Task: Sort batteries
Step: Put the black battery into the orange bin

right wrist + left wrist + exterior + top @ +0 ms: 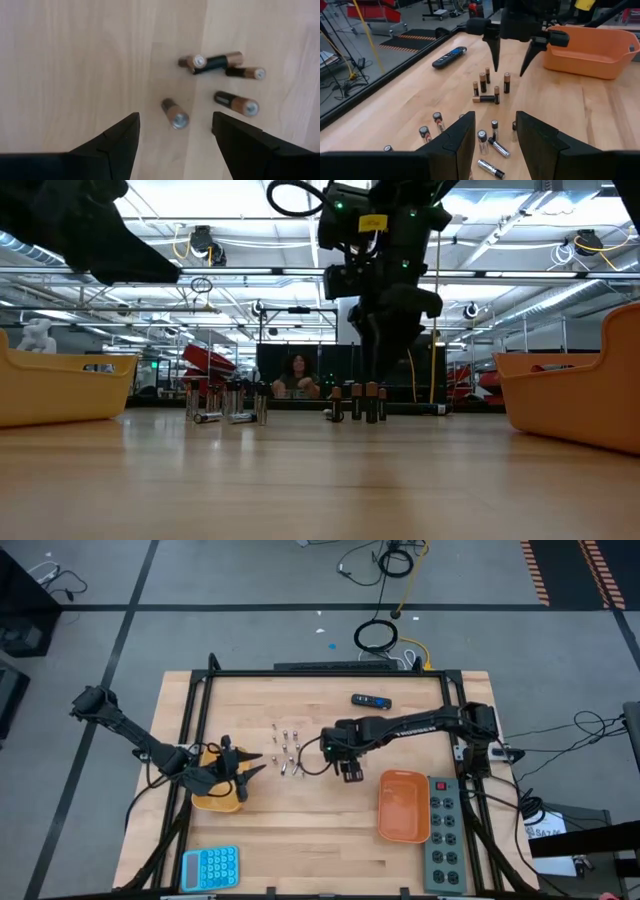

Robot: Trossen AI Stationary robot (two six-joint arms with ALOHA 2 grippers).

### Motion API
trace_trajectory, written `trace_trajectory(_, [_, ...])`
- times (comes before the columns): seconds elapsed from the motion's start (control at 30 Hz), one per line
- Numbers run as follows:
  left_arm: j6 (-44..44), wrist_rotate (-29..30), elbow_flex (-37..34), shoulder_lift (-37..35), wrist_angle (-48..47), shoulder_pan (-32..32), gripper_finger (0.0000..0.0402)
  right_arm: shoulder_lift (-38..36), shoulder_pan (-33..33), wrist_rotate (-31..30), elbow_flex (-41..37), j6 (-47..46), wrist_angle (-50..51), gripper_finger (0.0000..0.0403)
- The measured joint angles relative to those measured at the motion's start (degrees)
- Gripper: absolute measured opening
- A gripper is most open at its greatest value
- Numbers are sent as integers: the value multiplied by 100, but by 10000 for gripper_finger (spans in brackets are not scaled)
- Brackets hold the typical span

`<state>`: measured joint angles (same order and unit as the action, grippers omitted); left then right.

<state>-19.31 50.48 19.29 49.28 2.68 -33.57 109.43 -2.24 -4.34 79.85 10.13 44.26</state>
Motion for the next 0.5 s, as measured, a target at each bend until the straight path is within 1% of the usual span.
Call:
trace_trajectory(0.23, [2, 38, -1, 0, 1, 1, 153, 51, -39, 39, -1, -9, -11, 242])
trace_trajectory(0.33, [2, 58, 0, 0, 4, 1, 153, 144, -74, 158, -2, -31, -96, 242])
trace_trajectory(0.5, [8, 58, -1, 0, 30, 1, 153, 405, -74, 160, -2, -20, -128, 241])
